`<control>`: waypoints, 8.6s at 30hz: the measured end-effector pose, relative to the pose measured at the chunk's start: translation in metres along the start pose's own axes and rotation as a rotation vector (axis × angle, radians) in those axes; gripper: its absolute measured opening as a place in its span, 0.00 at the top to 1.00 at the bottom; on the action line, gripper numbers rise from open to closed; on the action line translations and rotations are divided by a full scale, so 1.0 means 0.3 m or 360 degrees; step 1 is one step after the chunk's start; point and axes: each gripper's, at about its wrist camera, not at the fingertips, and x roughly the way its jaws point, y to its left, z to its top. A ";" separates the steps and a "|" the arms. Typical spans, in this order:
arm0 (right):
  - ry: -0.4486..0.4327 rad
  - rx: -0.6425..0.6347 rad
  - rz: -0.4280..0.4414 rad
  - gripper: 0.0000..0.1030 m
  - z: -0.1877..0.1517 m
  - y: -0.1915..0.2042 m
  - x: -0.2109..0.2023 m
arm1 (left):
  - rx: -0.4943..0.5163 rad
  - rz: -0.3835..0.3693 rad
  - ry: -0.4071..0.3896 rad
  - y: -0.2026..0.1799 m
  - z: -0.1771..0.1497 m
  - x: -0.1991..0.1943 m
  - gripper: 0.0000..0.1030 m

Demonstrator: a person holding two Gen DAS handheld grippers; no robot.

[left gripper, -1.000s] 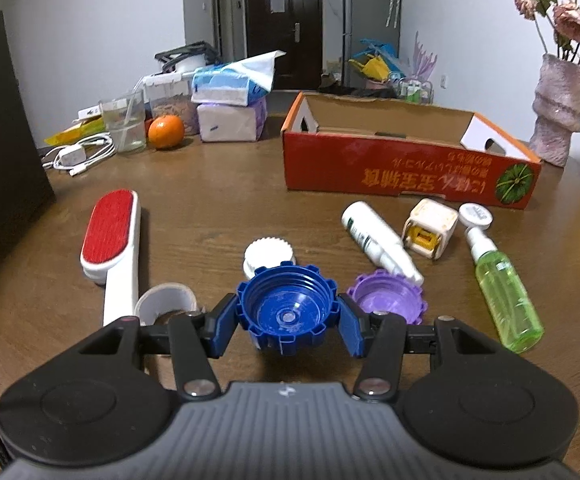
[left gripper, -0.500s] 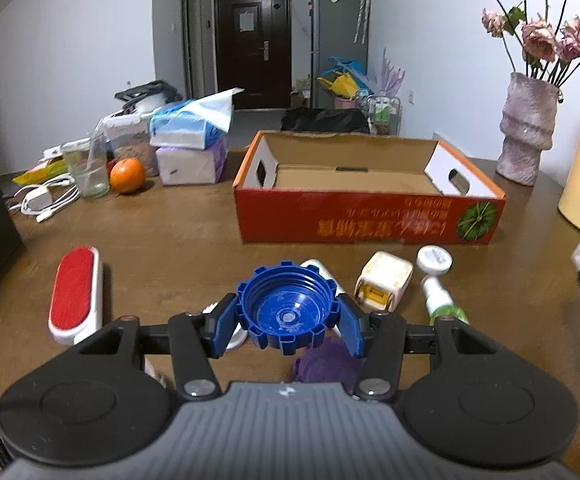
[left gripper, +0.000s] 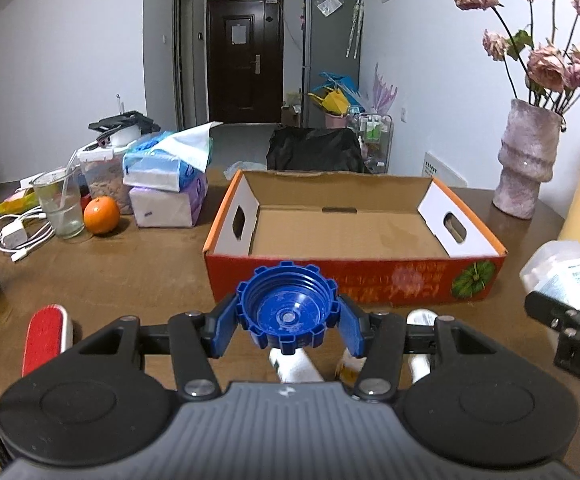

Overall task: Organize rigid objects
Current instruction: 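Carry the blue cap and cotton-bud box in both tools over the cardboard box, then open both tools to drop the blue cap and cotton-bud box inside, then withdraw both tools from the box back toward the remaining objects, then grasp the red lint brush with the left tool while the right tool grasps the green spray bottle, then lift the lint brush and spray bottle and carry them toward the cardboard box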

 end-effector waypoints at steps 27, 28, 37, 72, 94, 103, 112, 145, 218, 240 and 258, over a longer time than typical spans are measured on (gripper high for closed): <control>0.0012 0.0048 0.0019 0.38 0.159 0.106 0.357 | -0.0104 0.0131 0.0023 -0.015 0.200 0.363 0.48; 0.0013 0.0049 0.0016 0.38 0.165 0.105 0.371 | -0.0105 0.0134 0.0026 -0.018 0.204 0.374 0.48; 0.0065 0.0058 -0.0006 0.38 0.191 0.100 0.489 | -0.0102 0.0169 0.0069 -0.027 0.239 0.488 0.48; 0.0214 0.0047 -0.0027 0.00 0.194 0.071 0.614 | -0.0090 0.0277 0.0157 -0.010 0.244 0.605 0.00; 0.0120 0.0082 -0.0042 0.00 0.182 0.061 0.485 | -0.0121 0.0277 0.0094 0.015 0.237 0.495 0.00; 0.0082 0.0074 -0.0032 0.00 0.157 0.062 0.381 | -0.0095 0.0268 0.0041 0.029 0.204 0.383 0.00; 0.0073 0.0050 -0.0024 0.00 0.115 0.080 0.279 | -0.0076 0.0258 0.0014 0.038 0.149 0.266 0.00; 0.0186 -0.0018 0.0029 0.00 -0.126 0.204 -0.038 | -0.0092 0.0317 0.0047 0.215 -0.112 -0.102 0.00; 0.0378 0.0028 -0.0027 0.71 -0.232 0.230 0.084 | -0.0357 0.0468 0.0246 0.669 -0.173 0.101 0.45; 0.0276 0.0076 0.0080 0.71 -0.214 0.218 0.012 | -0.0253 0.0437 0.0215 0.589 -0.204 -0.010 0.45; 0.0183 0.0094 0.0117 0.71 -0.176 0.172 -0.046 | -0.0148 0.0294 0.0157 0.379 -0.138 -0.081 0.45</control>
